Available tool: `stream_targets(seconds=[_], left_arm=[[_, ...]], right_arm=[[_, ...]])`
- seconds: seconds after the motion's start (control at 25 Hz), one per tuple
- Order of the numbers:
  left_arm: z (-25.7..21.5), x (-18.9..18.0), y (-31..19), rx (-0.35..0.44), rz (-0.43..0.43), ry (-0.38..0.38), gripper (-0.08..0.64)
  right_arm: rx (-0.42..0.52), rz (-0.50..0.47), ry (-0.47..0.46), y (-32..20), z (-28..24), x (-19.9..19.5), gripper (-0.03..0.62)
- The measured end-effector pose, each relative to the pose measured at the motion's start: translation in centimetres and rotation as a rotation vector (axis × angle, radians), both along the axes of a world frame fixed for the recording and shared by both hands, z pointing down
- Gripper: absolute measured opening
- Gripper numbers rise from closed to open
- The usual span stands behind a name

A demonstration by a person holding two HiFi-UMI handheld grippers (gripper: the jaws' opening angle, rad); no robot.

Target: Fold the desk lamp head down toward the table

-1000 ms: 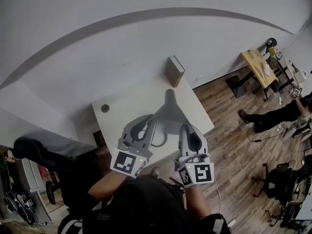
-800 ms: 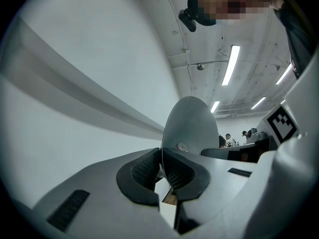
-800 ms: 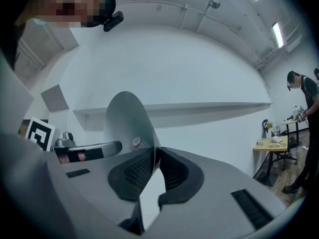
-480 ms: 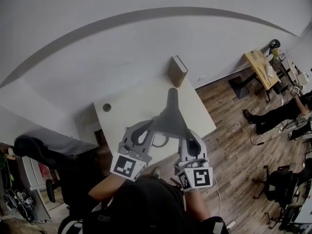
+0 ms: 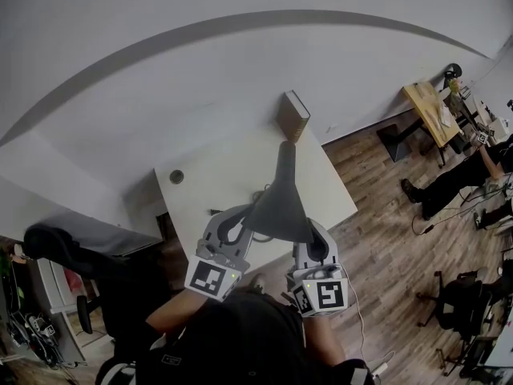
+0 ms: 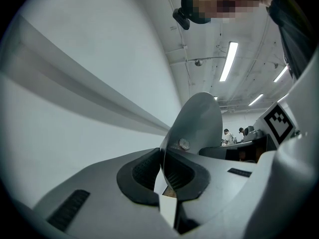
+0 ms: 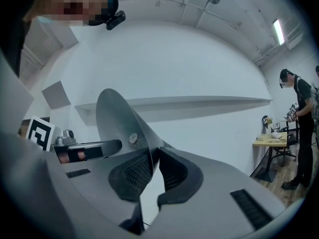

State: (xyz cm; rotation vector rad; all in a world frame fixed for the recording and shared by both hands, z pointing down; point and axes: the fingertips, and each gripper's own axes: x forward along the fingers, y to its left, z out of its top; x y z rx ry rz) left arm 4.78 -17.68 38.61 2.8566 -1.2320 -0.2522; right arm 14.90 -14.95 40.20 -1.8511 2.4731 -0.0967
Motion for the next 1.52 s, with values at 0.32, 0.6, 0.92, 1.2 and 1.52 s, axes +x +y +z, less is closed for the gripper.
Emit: stream_targets(seconds=[0.32, 0.6, 0.92, 1.2, 1.52], left_arm=[[1.9, -0.2, 0.6, 0.024, -0.003, -0.059, 0.034], [3.8, -0.2, 0.8, 0.072, -0.011, -0.11, 0.034], [6.1, -0.1, 1.0, 0.106, -0.005, -0.185, 0.034], [8.3, 0.2, 0.8, 0.117, -0.01, -0.222, 0.035], [10.2, 0.4, 0.2, 0.131, -0.028, -0.231, 0.035]], right_arm=[[-0.009, -0.003, 0.021, 0.4, 2.1, -0.3, 0.031], [-0.023, 0.011, 0.08, 0.3, 3.9, -0.3, 0.029], [0.002, 0.009, 0.134, 0.4, 6.1, -0.4, 0.029], [0.007, 0.013, 0.193, 0.1, 7.8, -0.4, 0.029], [0.052, 0.035, 0.193, -0.5, 9.7, -0.4, 0.026]])
